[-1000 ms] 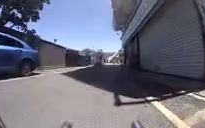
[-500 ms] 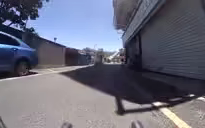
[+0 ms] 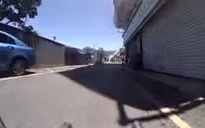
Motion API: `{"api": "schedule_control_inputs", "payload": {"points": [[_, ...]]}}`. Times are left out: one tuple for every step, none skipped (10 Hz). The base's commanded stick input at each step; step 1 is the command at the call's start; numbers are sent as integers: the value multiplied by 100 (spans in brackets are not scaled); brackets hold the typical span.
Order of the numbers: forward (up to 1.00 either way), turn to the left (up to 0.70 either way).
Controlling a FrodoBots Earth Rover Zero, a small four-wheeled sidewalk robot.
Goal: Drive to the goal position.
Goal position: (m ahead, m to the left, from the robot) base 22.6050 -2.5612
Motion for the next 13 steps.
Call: {"api": "schedule_control_inputs", "payload": {"points": [[45,0],[45,0],[45,0],[45,0],[45,0],[45,0],[45,0],[45,0],[45,0],[45,0],[45,0],[45,0],[45,0]]}}
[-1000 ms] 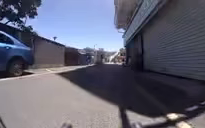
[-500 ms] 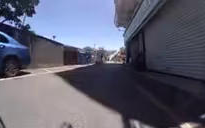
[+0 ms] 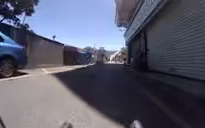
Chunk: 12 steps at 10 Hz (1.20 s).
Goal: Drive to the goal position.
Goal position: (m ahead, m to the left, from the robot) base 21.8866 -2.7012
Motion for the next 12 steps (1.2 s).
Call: {"api": "schedule_control_inputs", "payload": {"points": [[45,0],[45,0],[45,0],[45,0],[45,0],[45,0],[45,0],[45,0],[45,0],[45,0],[45,0],[45,-9]]}}
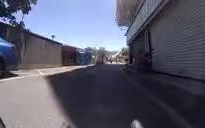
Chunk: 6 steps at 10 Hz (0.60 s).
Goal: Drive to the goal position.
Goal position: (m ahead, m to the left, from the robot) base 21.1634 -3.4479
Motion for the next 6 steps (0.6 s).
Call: {"api": "schedule_control_inputs", "payload": {"points": [[45,-21],[45,-27],[45,-10],[45,-6],[45,-7],[45,-6]]}}
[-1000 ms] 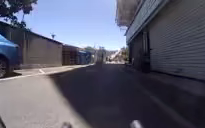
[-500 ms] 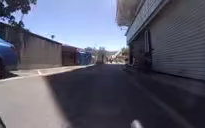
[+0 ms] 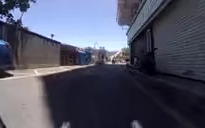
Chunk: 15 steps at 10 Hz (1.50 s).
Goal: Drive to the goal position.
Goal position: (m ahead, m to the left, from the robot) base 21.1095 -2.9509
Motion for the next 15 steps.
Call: {"api": "schedule_control_inputs", "payload": {"points": [[45,-5],[45,0],[45,0],[45,0],[45,0],[45,0],[45,0],[45,0],[45,0],[45,0],[45,0],[45,0],[45,0],[45,0],[45,0]]}}
